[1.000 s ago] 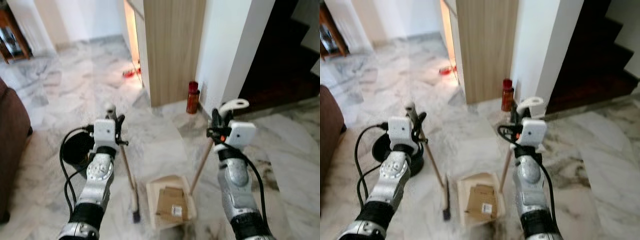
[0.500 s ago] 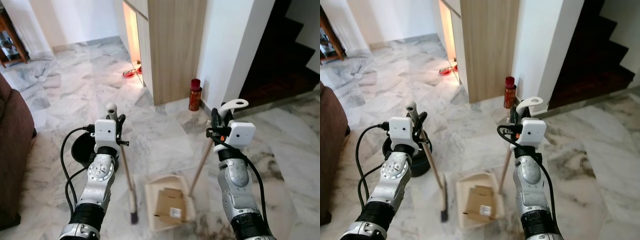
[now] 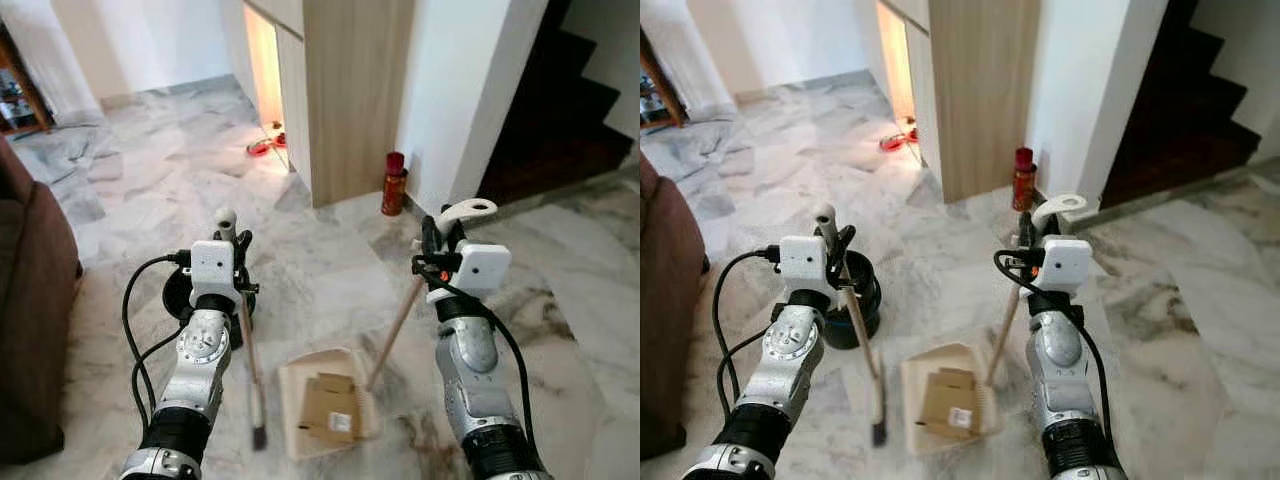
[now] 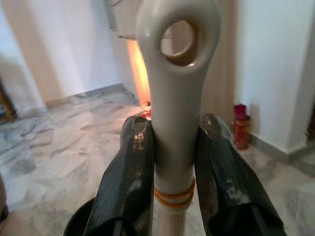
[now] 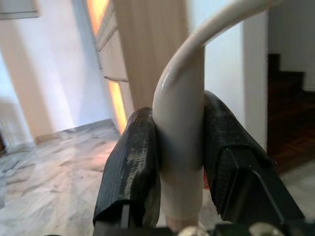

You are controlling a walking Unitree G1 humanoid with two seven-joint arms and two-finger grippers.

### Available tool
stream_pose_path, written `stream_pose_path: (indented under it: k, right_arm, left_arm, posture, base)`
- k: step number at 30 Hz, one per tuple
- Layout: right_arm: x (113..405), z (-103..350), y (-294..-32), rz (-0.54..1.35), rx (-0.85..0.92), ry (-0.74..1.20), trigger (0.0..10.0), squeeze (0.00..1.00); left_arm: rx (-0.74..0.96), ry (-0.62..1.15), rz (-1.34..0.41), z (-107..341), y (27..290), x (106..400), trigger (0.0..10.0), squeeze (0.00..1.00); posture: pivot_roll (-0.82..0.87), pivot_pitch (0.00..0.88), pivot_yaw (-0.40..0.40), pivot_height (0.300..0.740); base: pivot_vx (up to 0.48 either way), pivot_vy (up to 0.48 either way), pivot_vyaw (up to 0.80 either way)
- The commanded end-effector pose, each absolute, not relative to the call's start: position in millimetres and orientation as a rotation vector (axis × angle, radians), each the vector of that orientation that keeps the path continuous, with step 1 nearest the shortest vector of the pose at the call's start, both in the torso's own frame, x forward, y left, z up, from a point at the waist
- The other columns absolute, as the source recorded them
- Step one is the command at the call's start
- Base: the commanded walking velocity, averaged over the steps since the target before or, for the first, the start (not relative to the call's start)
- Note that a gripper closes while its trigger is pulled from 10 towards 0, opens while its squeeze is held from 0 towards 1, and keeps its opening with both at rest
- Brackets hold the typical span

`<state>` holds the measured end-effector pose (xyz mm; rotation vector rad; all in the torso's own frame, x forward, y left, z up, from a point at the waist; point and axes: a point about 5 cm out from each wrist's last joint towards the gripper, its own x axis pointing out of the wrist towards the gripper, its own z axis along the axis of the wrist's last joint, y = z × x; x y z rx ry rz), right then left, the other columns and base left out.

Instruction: Sweep floor

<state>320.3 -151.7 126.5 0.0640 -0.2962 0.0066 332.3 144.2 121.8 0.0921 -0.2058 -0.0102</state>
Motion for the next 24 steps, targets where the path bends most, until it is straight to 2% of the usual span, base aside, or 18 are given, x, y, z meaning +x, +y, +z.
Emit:
stream_pose_path:
  k: [1, 24]
  right_arm:
    - [323.1, 142.2, -151.8, 0.005, 0.08, -0.365, 10.0, 0.0]
    - [322.9, 141.0, -149.7, 0.009, 0.086, -0.359, 10.0, 0.0]
  left_arm:
    - [0.095, -0.268, -0.017, 136.0, 141.5, 334.9, 10.0, 0.0]
    - [0.11, -0.271, -0.017, 136.6, 141.9, 334.6, 10.0, 0.0]
  posture:
    - [-0.08, 0.0, 0.062, 0.74]
    - [-0.07, 0.0, 0.06, 0.74]
  base:
    - [0.0, 0.307, 0.0]
    - [0.0, 0.305, 0.0]
